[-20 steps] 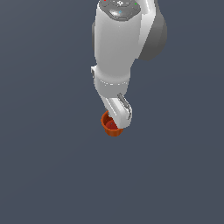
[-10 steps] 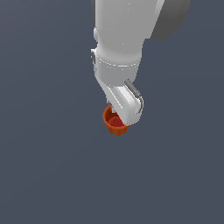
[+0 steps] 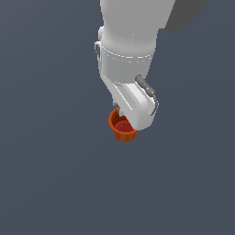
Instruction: Pick up the object and move it to a goal position.
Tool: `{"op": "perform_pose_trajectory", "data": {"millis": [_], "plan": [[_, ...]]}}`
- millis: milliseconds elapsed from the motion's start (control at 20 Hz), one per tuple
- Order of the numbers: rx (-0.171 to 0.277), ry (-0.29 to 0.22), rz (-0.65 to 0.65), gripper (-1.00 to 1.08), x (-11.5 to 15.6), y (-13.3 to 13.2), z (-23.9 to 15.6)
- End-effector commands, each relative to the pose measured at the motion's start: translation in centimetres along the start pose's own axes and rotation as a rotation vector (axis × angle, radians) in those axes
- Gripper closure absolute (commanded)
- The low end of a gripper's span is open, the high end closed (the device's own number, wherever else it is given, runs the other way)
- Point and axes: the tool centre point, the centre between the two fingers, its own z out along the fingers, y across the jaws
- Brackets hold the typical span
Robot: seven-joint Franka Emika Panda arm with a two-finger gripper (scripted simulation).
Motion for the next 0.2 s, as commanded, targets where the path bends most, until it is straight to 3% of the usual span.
{"op": "perform_pose_trajectory", "data": {"millis": [0,150], "plan": [[0.002,0.001,0.0,1.08,0.05,-0.13,-0.36],[0.002,0.001,0.0,1.08,0.07,-0.18,-0.42]]}}
